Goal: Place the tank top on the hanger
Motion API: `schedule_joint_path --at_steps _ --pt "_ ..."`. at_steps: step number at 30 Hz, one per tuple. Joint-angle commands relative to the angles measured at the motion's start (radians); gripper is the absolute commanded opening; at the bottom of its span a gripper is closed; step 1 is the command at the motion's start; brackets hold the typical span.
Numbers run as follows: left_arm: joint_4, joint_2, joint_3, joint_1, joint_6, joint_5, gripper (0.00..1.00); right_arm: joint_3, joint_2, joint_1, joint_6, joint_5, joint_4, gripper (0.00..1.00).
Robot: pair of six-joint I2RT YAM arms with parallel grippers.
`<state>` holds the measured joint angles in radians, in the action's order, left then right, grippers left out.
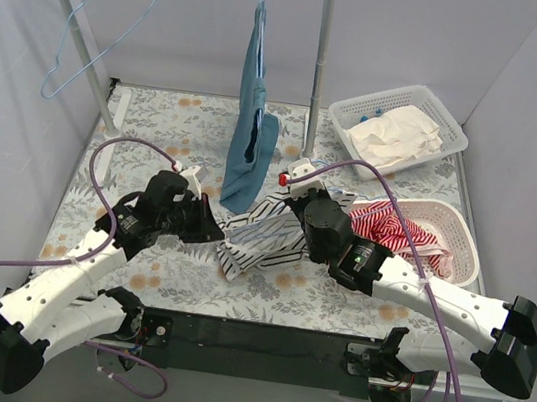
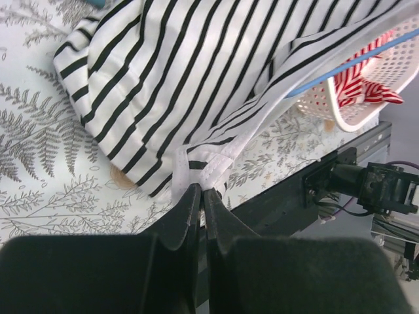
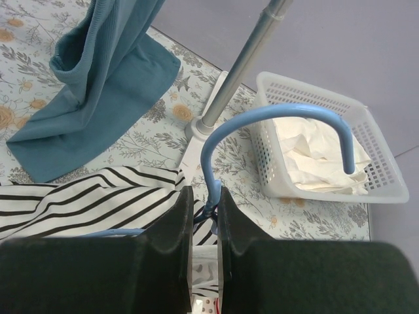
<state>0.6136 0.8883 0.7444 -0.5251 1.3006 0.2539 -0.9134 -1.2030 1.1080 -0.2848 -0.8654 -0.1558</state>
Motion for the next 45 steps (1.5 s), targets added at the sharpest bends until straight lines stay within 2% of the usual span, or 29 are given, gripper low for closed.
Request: schedule_joint_path --at_steps 1,7,15,23,30,31,33,34,36,37,38,41,45 --pt "0.032 -0.017 0.095 0.007 -0.037 0.028 0.0 -0.024 0.033 -0.004 -0.014 -0.024 -0.027 0.01" --pt "0.052 0.008 0.159 0.007 -0.06 0.033 0.0 -0.065 0.037 0.003 0.006 0.002 0.007 0.01" --pt "0.072 0.063 0.285 0.007 -0.073 0.027 0.0 -0.272 0.037 0.024 0.111 0.058 0.128 0.01" --pt "0.095 0.101 0.423 0.008 -0.064 0.033 0.02 -0.361 -0.024 0.047 0.173 0.055 0.196 0.01" --pt "0.107 0.115 0.498 0.007 -0.058 0.038 0.06 -0.481 -0.107 0.065 0.132 0.031 0.202 0.01" --pt "0.11 0.116 0.519 0.008 -0.066 0.033 0.1 -0.498 -0.11 0.065 0.125 0.026 0.202 0.01" --pt "0.13 0.123 0.547 0.008 -0.075 0.031 0.11 -0.55 -0.121 0.067 0.098 0.028 0.202 0.01" --pt "0.136 0.124 0.582 0.007 -0.08 0.036 0.28 -0.57 -0.125 0.067 0.085 0.023 0.2 0.01" --pt "0.146 0.124 0.622 0.007 -0.099 0.056 0.48 -0.626 -0.141 0.069 0.046 0.019 0.2 0.01" --pt "0.15 0.123 0.648 0.007 -0.104 0.054 0.61 -0.642 -0.145 0.069 0.035 0.019 0.2 0.01" --pt "0.158 0.123 0.702 0.008 -0.124 0.05 0.67 -0.659 -0.148 0.069 0.026 0.022 0.2 0.01" --pt "0.175 0.129 0.838 0.007 -0.149 -0.005 0.75 -0.72 -0.159 0.069 -0.013 0.032 0.196 0.01" --pt "0.14 0.123 0.961 0.007 -0.196 -0.12 0.75 -0.826 -0.182 0.07 -0.065 0.072 0.19 0.01"
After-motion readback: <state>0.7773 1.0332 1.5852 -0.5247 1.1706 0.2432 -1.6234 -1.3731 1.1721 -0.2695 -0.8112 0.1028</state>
